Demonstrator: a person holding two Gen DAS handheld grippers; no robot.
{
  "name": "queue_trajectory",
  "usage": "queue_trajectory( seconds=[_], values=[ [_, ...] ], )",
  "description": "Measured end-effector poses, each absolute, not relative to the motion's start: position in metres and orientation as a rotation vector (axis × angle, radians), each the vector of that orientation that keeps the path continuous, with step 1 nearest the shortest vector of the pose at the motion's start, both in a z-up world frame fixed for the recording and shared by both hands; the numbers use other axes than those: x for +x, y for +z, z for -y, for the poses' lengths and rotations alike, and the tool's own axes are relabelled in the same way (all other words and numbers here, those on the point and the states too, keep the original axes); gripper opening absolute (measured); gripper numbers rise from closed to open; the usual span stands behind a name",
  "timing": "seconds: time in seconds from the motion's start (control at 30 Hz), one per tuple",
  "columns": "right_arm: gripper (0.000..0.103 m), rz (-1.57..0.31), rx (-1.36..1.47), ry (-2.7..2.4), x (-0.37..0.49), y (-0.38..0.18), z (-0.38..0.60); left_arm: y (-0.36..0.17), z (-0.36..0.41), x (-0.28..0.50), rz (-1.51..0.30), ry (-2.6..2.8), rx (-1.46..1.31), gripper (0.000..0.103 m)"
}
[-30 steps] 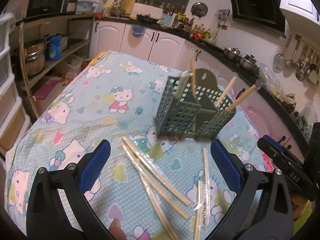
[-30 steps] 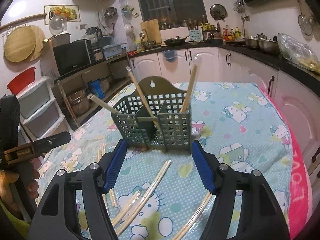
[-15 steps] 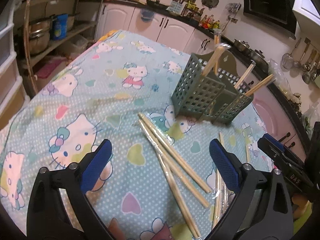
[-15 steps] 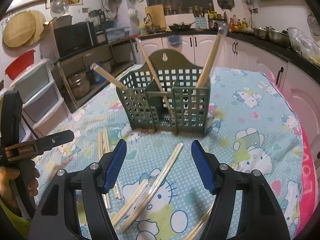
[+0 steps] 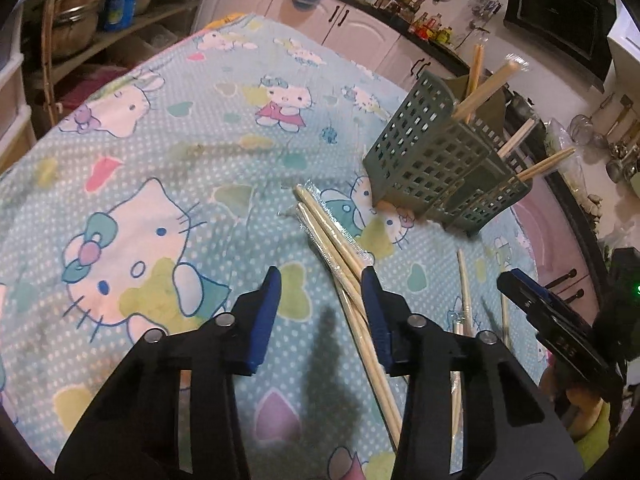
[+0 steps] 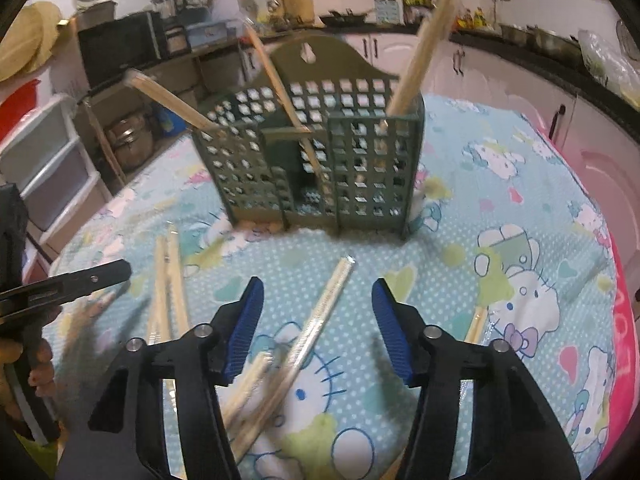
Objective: Organize utensils
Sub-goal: 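Close the left tool on a wrapped chopstick while the right tool grasps another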
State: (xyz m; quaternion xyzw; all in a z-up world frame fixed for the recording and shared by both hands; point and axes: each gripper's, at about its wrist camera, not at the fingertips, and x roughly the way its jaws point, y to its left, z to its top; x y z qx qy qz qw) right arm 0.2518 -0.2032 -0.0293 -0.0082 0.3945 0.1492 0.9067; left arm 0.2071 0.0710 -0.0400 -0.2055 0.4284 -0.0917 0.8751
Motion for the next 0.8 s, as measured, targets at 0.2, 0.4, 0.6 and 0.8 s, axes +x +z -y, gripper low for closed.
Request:
queue_trajectory(
  seconds=[0.2,0.4,0.6,0.8],
  values=[
    [0.04,-0.879,0.033,0.285,0.275,-0.045,0.207,-0.053,-0.073,0.221,-0.932,-0.218,-0.486,0.024],
    [0.036,-0.937,0.08,0.28,0.297,-0.058,0.205,-0.06,-0.078,0.235,-0.945,-0.229,-0.541,0.022],
    [0.032,-0.962,0.1,0.273,0.31,-0.066,0.203,-0.061,-0.081,0.247,-0.951,-0.231,-0.564,0.022],
    [0.026,-0.963,0.103,0.267,0.318,-0.067,0.204,-0.062,-0.085,0.263,-0.958,-0.231,-0.588,0.022]
  ],
)
